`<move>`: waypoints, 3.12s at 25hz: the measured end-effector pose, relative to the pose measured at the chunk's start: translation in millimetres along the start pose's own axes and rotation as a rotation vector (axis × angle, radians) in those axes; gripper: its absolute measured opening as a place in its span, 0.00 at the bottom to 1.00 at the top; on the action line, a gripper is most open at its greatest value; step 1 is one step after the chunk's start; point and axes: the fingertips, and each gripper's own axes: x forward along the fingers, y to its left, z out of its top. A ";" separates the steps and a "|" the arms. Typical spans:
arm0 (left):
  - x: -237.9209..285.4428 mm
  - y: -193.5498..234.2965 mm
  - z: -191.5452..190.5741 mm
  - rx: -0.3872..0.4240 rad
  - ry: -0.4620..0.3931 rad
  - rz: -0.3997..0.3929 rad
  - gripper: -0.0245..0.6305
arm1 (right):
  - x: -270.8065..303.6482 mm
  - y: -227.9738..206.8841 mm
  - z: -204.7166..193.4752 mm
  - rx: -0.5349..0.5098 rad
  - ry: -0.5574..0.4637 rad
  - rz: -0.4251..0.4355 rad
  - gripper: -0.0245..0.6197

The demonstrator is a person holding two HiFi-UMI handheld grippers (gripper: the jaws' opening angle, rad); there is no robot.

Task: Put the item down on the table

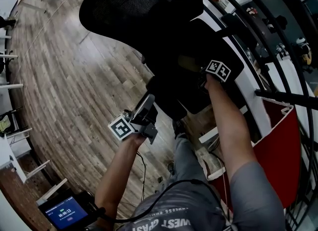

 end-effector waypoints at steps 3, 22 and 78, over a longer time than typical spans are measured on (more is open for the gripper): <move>-7.8 -15.5 4.1 0.045 -0.002 0.005 0.54 | -14.1 11.1 6.2 -0.023 -0.013 0.029 0.65; -168.8 -305.5 2.8 0.533 -0.071 -0.205 0.04 | -477.0 314.5 -34.1 -0.470 -0.368 0.839 0.04; -692.8 -768.3 -516.9 1.392 -0.153 -0.138 0.04 | -1266.4 66.3 -553.6 -1.335 -0.600 0.845 0.04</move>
